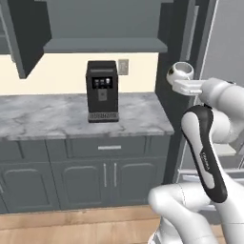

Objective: Open the cabinet directly in front. Then move the beer and the mug to the dining counter with the candle on it.

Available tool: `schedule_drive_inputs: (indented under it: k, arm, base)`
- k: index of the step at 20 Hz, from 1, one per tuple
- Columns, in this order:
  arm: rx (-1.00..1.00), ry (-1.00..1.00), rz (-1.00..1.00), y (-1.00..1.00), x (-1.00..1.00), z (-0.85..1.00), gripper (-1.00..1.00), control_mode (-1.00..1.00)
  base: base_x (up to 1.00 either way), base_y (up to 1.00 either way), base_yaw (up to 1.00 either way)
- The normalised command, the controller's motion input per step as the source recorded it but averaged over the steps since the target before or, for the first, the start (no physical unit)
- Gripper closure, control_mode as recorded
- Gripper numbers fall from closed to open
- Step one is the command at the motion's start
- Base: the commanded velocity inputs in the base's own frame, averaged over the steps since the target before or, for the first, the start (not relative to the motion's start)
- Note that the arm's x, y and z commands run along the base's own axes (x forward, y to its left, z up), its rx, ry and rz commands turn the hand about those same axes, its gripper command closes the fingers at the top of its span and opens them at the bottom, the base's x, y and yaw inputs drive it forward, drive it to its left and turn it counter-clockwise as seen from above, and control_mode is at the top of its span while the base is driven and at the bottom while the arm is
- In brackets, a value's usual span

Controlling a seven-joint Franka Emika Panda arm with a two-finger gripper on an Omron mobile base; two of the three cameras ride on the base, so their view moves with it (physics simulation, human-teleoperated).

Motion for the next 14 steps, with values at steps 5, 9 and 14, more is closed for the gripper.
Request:
schedule_drive_inputs:
  k: [5, 9, 14]
  arm:
    - [0.0, 0.0, 0.0, 0.0, 0.0, 0.0, 1.0, 1.0]
    - [0.0, 0.0, 0.0, 0.0, 0.0, 0.0, 1.0, 1.0]
    - [0.0, 0.0, 0.0, 0.0, 0.0, 0.0, 1.0, 1.0]
  base:
    - [-0.42, -0.55, 0.64]
    - [-0.44, -0.23, 0.8]
    - [-0.35, -0.12, 0.86]
